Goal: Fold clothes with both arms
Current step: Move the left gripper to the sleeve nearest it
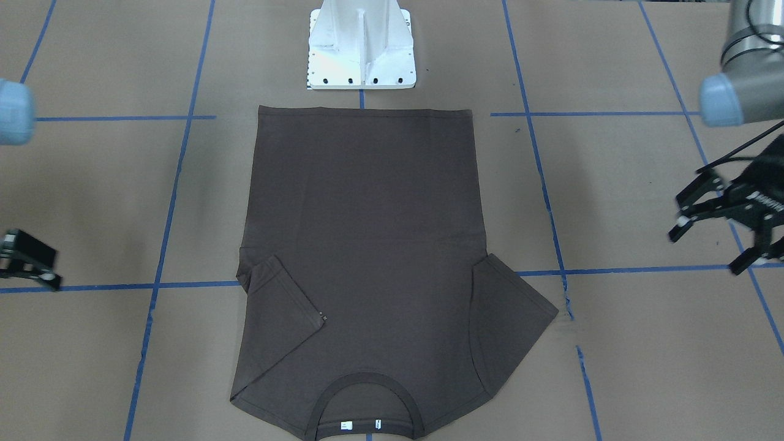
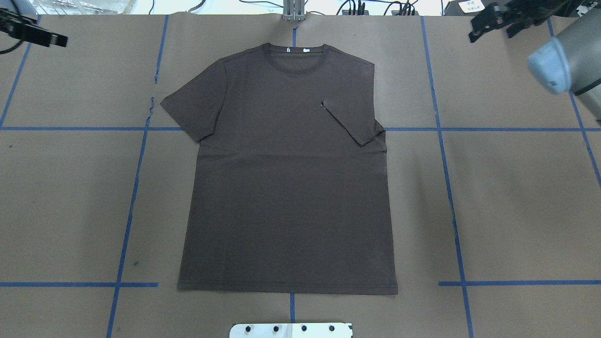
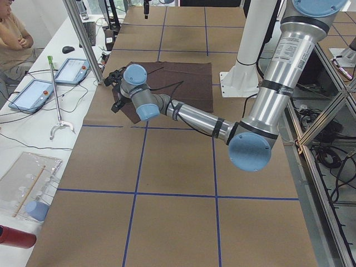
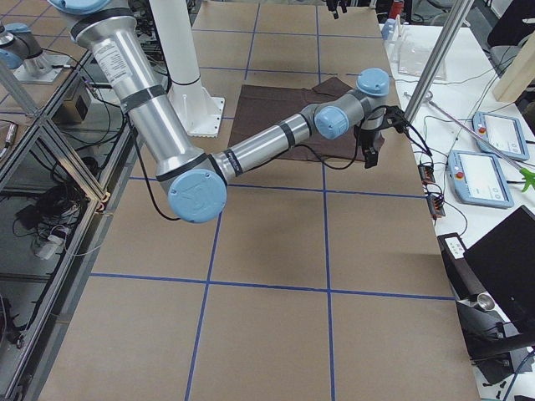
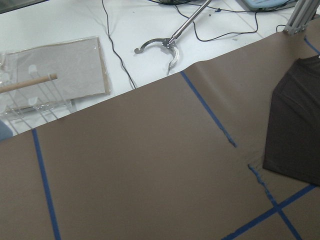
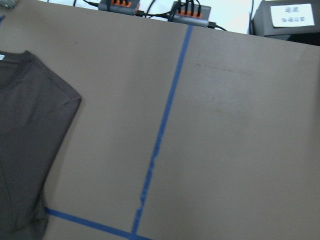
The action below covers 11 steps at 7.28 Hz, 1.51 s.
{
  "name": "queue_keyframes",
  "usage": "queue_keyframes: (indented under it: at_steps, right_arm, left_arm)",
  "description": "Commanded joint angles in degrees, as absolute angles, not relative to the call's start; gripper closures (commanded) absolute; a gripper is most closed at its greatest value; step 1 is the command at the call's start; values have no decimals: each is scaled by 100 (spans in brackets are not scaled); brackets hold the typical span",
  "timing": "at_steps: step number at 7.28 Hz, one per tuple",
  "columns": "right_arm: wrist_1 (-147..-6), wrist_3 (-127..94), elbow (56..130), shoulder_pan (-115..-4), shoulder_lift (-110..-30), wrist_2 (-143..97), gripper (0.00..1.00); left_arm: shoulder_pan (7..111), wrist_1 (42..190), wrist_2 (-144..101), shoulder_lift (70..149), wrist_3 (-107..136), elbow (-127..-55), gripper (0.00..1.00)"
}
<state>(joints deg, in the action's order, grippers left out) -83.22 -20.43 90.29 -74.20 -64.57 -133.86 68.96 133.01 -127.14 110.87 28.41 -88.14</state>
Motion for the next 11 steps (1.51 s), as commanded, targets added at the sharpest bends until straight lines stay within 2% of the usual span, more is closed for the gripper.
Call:
queue_keyframes:
  at_steps: [1, 2, 3, 5, 8, 11]
  right_arm:
    - [-8297, -882, 9070, -8119, -7248, -13781, 0]
    - [-8279, -853, 9096, -8156, -7355, -13764, 0]
    - [-8279, -844, 9114, -8165, -7374, -13764, 0]
    - [-8279, -844, 9114, -8165, -7400, -13755, 0]
    - [-8279, -844, 9114, -8156, -7400, -13746, 0]
    - [-8279, -835, 9105, -8156, -7435, -13737, 0]
  left_arm:
    - [6121, 13342, -11493, 11548, 4632, -8324, 8]
    - [5726, 13368, -11105, 11575, 5519, -8201, 24]
    - [5321, 13386, -10422, 11593, 5946, -8078, 28]
    - [4827, 13412, -9792, 11698, 6126, -7639, 31]
    - [4737, 13649, -9660, 11970, 6100, -6910, 40]
    - [4667, 13649, -9659, 11988, 6065, -6891, 40]
